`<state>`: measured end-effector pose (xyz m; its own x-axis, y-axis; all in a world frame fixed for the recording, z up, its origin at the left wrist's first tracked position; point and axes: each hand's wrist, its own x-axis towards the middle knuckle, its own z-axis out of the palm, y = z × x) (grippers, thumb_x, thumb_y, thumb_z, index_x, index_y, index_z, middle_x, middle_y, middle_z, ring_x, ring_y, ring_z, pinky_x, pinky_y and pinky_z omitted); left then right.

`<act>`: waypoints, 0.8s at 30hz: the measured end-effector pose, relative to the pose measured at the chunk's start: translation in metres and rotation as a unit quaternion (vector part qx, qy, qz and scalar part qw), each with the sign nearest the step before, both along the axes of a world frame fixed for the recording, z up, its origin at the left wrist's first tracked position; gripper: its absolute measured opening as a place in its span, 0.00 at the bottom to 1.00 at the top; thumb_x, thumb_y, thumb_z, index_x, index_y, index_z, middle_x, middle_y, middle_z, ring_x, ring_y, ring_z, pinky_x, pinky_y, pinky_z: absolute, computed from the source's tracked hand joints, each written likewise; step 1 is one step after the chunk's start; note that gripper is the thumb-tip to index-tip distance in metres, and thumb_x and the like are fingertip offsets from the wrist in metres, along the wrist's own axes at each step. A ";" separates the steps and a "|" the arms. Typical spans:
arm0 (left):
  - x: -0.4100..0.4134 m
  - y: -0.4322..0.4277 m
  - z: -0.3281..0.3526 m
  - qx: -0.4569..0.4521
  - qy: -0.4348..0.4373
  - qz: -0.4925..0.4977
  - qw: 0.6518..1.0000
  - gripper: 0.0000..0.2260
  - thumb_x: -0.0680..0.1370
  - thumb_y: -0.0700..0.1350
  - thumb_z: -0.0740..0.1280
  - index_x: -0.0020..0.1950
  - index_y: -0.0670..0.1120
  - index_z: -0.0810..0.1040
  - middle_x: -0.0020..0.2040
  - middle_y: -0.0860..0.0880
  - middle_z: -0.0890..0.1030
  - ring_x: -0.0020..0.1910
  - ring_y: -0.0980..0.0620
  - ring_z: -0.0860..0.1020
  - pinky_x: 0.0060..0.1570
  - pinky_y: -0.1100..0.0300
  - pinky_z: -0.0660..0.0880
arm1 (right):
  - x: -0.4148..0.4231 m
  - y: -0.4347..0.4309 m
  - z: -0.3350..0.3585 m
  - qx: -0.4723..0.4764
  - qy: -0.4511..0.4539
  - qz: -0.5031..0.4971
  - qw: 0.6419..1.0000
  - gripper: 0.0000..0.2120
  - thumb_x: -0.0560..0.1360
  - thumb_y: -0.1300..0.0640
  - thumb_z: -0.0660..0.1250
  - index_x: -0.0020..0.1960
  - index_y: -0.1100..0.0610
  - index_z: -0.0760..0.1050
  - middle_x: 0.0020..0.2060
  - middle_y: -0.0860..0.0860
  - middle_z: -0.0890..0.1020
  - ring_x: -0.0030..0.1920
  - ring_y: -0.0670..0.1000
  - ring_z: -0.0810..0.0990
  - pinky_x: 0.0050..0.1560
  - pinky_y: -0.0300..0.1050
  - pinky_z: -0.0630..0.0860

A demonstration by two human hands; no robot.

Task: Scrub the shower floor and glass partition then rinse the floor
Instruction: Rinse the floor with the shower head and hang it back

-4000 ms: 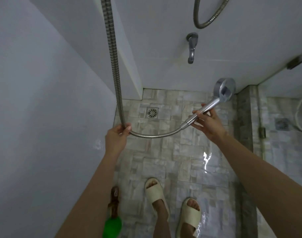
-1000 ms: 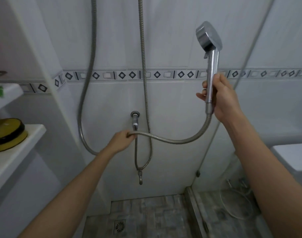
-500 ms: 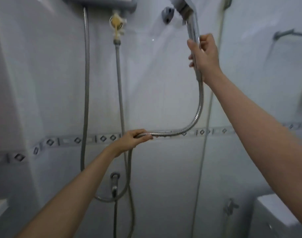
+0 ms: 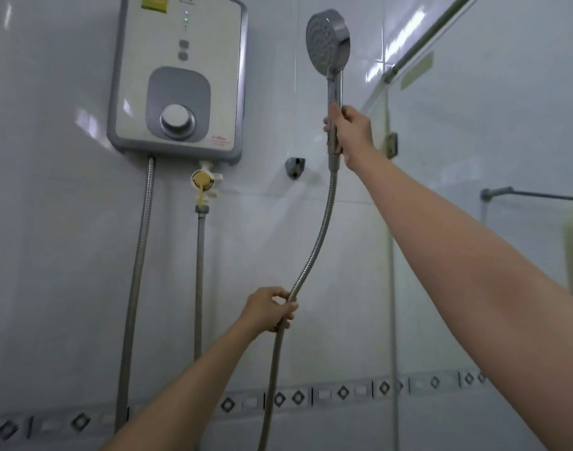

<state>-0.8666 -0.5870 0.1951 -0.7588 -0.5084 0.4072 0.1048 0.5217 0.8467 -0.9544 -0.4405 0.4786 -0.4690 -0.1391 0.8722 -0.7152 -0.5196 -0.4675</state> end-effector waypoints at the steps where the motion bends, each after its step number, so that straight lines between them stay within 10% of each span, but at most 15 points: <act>1: -0.005 -0.001 0.005 0.012 0.009 0.007 1.000 0.08 0.76 0.44 0.72 0.52 0.40 0.81 0.40 0.42 0.83 0.34 0.47 0.81 0.33 0.61 0.80 | -0.002 -0.006 0.006 0.000 0.003 0.016 1.000 0.10 0.79 0.54 0.63 0.41 0.56 0.74 0.37 0.52 0.80 0.37 0.49 0.77 0.42 0.47 0.75; 24: -0.031 -0.050 0.033 0.000 0.009 0.080 0.997 0.13 0.73 0.49 0.76 0.41 0.38 0.85 0.41 0.42 0.86 0.34 0.51 0.78 0.40 0.60 0.79 | -0.047 -0.081 0.031 0.060 0.025 0.222 0.973 0.14 0.81 0.51 0.59 0.58 0.60 0.75 0.42 0.52 0.79 0.43 0.50 0.80 0.51 0.56 0.79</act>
<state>-0.8972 -0.6372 0.2277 -0.6611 -0.6219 0.4199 0.0346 0.5337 0.8450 -1.0011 -0.5219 0.5099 -0.2967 -0.4208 0.8572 -0.4564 -0.7260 -0.5144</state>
